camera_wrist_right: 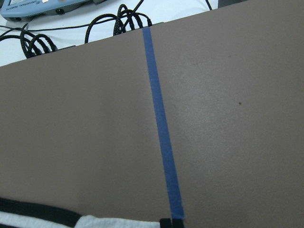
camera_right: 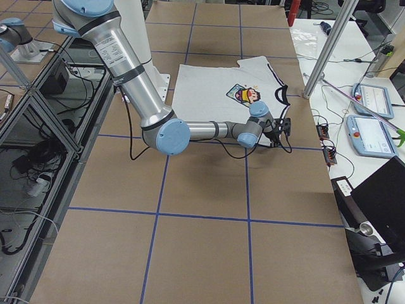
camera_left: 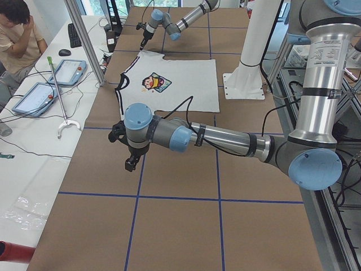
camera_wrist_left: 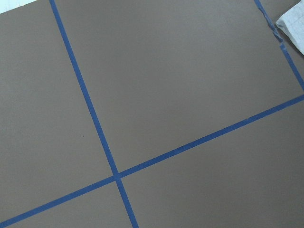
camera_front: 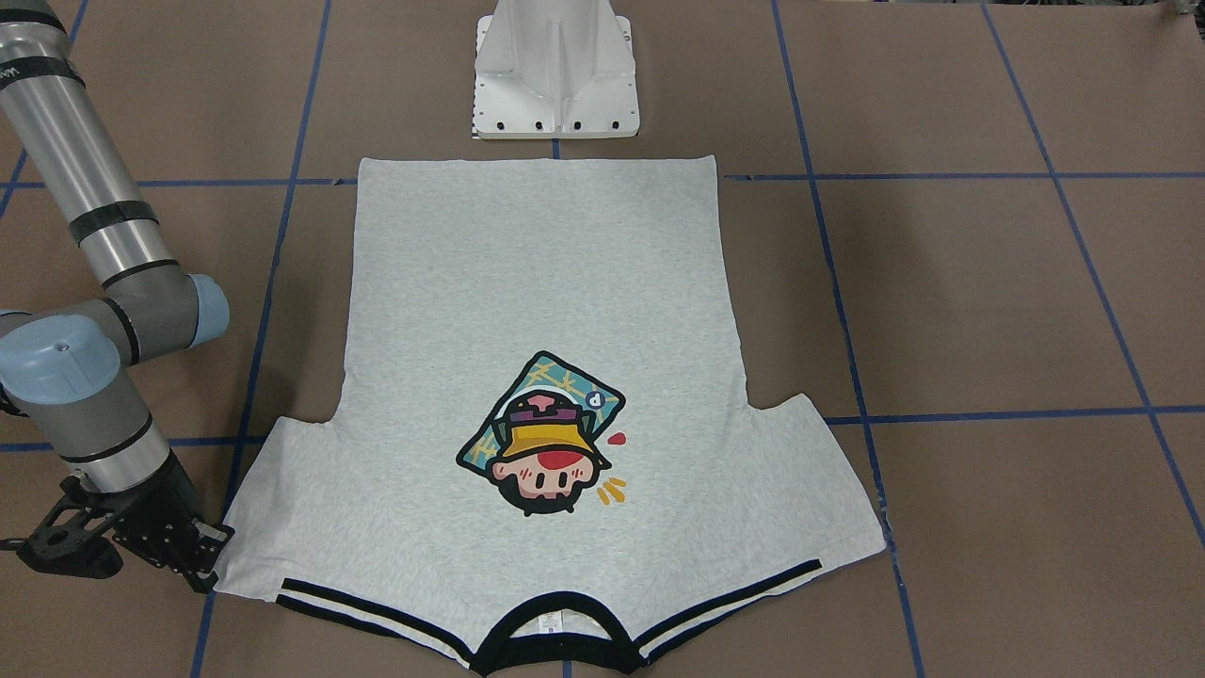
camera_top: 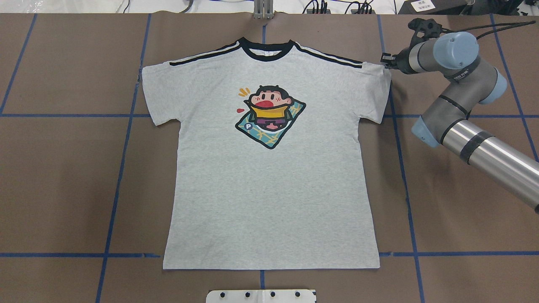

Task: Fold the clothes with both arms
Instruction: 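Move the right gripper over the shirt's shoulder farthest from the robot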

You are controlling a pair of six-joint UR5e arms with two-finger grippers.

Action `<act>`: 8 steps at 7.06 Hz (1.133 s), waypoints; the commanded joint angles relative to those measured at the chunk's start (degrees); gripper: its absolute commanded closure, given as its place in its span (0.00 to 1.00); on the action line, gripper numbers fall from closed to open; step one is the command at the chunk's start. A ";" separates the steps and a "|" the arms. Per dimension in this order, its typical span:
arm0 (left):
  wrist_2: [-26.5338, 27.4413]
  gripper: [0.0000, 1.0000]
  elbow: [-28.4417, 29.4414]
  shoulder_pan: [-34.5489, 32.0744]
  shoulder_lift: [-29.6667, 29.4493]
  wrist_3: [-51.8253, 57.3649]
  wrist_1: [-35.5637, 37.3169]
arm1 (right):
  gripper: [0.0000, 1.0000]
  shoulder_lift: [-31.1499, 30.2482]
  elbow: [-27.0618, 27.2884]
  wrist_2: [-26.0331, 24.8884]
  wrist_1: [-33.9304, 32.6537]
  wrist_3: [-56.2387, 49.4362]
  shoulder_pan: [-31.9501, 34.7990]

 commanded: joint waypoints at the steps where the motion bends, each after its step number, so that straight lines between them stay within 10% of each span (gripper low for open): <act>1: 0.00 0.00 -0.23 0.00 0.04 0.00 0.01 | 1.00 -0.30 6.72 1.34 -5.44 0.21 -0.04; 5: 0.00 0.00 -4.25 -0.09 2.49 -0.09 0.27 | 1.00 15.65 5.91 -7.05 -21.52 16.81 -7.13; 8: -0.35 0.00 -5.59 0.00 2.76 -0.18 0.63 | 1.00 19.92 -2.64 -10.70 -21.14 16.48 -7.77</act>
